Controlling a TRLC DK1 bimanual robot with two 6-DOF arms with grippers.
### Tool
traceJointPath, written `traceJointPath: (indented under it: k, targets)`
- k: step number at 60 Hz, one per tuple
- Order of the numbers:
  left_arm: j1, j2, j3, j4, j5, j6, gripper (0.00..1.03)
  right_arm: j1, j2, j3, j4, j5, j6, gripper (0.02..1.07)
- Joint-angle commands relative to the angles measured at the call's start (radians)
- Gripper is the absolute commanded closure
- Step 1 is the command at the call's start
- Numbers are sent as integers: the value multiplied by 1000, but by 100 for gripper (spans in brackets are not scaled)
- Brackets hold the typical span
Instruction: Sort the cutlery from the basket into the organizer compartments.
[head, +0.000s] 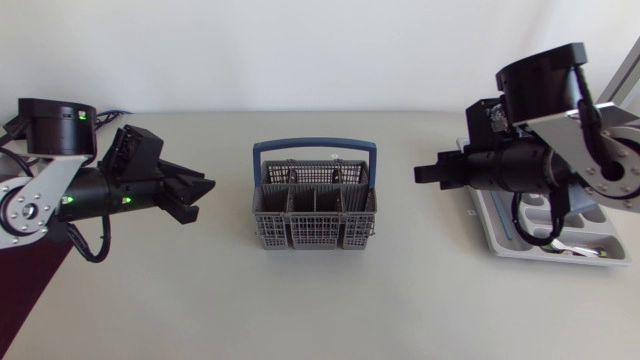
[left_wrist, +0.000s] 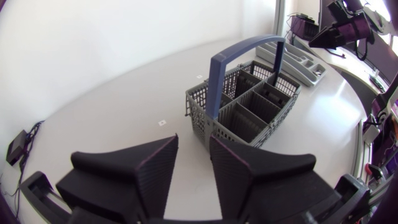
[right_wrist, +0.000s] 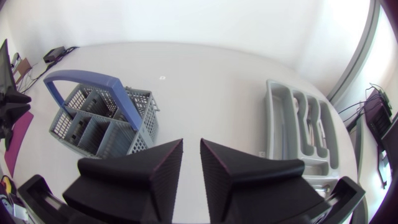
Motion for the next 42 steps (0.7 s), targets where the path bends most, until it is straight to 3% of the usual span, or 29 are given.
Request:
traceJointPath:
  k: [1, 9, 20, 36, 42]
  targets:
    - [-16, -63, -41, 7, -47, -33, 31, 12, -60, -55, -8, 42, -34, 57]
    - [-24, -155, -65, 4, -94, -44, 4, 12, -152, -92, -23, 95, -62, 36]
    - [-25, -259, -110, -7, -112, -53, 4, -11, -276, -158, -19, 148, -105, 7]
    - [-19, -348, -136, -39, -123, -56, 7, -59, -459, -238, -14, 157, -160, 7]
    - [-19, -384, -140, -39, -180, -62, 4, -70, -514, -267, -14, 157, -180, 7]
